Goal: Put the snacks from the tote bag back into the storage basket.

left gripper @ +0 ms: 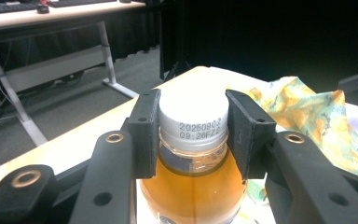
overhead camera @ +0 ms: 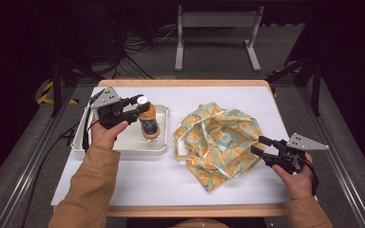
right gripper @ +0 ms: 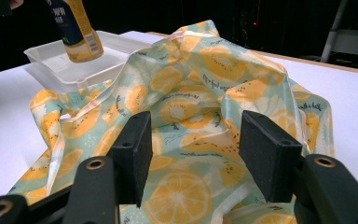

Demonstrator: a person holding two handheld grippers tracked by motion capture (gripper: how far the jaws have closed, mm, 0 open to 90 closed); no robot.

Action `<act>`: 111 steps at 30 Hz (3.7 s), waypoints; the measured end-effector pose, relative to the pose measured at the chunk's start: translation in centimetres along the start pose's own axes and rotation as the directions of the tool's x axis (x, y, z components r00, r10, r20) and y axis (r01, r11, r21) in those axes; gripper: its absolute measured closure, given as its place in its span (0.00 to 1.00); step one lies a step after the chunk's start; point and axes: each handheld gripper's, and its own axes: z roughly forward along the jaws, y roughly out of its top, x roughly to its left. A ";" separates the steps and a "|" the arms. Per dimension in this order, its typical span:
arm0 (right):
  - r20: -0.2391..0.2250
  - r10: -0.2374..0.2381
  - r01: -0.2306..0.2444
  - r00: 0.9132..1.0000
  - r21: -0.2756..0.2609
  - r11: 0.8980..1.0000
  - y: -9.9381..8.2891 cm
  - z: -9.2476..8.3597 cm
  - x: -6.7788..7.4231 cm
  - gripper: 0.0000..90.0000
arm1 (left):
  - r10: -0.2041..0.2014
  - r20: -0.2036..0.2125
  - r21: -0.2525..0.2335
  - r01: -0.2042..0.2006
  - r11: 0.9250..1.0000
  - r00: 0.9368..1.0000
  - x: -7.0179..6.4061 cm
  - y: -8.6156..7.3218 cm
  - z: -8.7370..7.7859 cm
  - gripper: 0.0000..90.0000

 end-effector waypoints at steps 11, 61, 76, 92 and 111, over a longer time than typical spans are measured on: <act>-0.004 -0.003 0.003 1.000 0.002 1.000 0.0 0.1 0.1 0.50 | -0.001 0.044 0.032 0.000 0.999 0.999 0.1 -1.3 0.4 0.65; -0.009 0.004 -0.004 1.000 -0.003 1.000 0.0 0.2 0.0 0.48 | 0.015 0.134 0.074 -0.025 0.997 0.991 -0.3 -3.5 1.2 0.52; -0.038 -0.010 0.009 0.999 -0.024 1.000 1.0 1.5 0.0 0.47 | 0.006 0.068 0.006 -0.007 1.000 0.998 -1.8 -1.9 -1.8 0.33; -0.023 -0.017 0.016 1.000 -0.017 1.000 2.0 1.1 0.2 0.44 | -0.018 -0.024 0.004 0.018 1.000 1.000 -2.7 -3.1 -7.8 0.29; 0.000 -0.058 0.058 0.998 0.052 0.997 2.2 -0.2 0.2 0.40 | -0.112 -0.080 0.039 0.115 0.993 0.990 -2.2 -8.0 -11.8 0.28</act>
